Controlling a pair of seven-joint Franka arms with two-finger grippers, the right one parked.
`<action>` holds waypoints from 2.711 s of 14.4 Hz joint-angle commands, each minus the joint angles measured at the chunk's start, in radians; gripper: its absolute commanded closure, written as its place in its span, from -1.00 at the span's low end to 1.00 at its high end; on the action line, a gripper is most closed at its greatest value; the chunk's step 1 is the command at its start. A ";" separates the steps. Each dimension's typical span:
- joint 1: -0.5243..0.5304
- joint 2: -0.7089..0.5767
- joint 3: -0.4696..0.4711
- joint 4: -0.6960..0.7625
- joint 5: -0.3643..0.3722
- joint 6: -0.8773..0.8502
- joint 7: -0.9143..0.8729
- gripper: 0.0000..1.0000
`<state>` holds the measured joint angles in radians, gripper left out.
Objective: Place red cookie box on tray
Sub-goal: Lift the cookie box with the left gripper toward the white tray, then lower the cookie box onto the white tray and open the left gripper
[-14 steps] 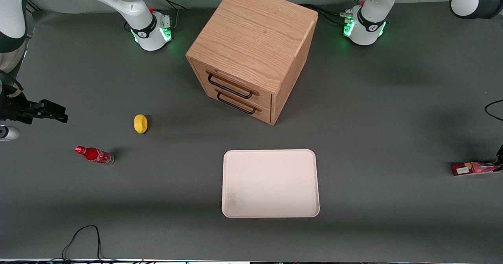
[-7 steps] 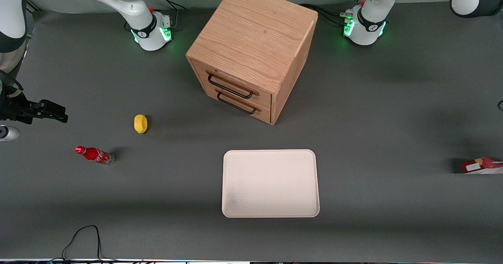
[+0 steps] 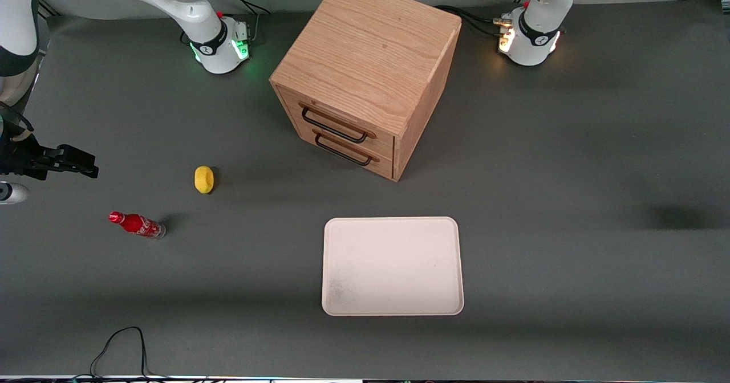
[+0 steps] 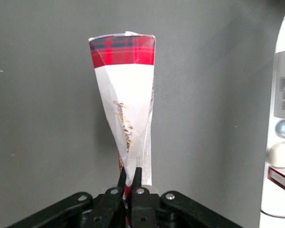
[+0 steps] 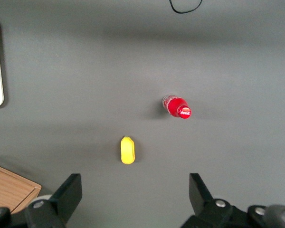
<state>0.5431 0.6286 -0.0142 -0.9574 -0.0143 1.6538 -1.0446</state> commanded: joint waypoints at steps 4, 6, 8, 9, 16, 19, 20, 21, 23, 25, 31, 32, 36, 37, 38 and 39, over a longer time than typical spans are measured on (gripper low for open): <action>0.029 -0.119 -0.001 0.045 0.002 -0.132 0.029 1.00; 0.009 -0.122 -0.012 0.045 0.005 -0.156 0.087 1.00; -0.046 -0.145 -0.036 0.036 0.004 -0.169 0.213 1.00; -0.086 -0.148 -0.047 0.032 0.010 -0.172 0.228 1.00; -0.519 -0.155 -0.046 0.020 0.059 -0.265 0.236 1.00; -0.653 -0.158 -0.049 0.008 0.057 -0.270 0.187 1.00; -0.696 -0.159 -0.052 0.008 0.048 -0.272 0.170 1.00; -0.728 -0.158 -0.055 0.008 0.031 -0.269 0.160 1.00; -0.796 -0.156 -0.056 0.008 0.028 -0.256 0.169 1.00; -0.857 -0.149 -0.056 0.008 0.028 -0.247 0.175 1.00; -0.908 -0.130 -0.087 0.008 0.028 -0.206 0.476 1.00; -0.908 -0.130 -0.089 0.008 0.028 -0.201 0.513 1.00; -0.930 -0.096 -0.090 -0.015 0.043 -0.142 0.638 1.00; -0.931 -0.087 -0.090 -0.032 0.043 -0.106 0.640 1.00; -0.931 -0.075 -0.090 -0.053 0.043 -0.054 0.640 1.00; -0.933 -0.063 -0.090 -0.078 0.043 -0.004 0.640 1.00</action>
<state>-0.3787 0.5524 -0.1104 -0.9914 0.0200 1.5669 -0.4296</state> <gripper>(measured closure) 0.974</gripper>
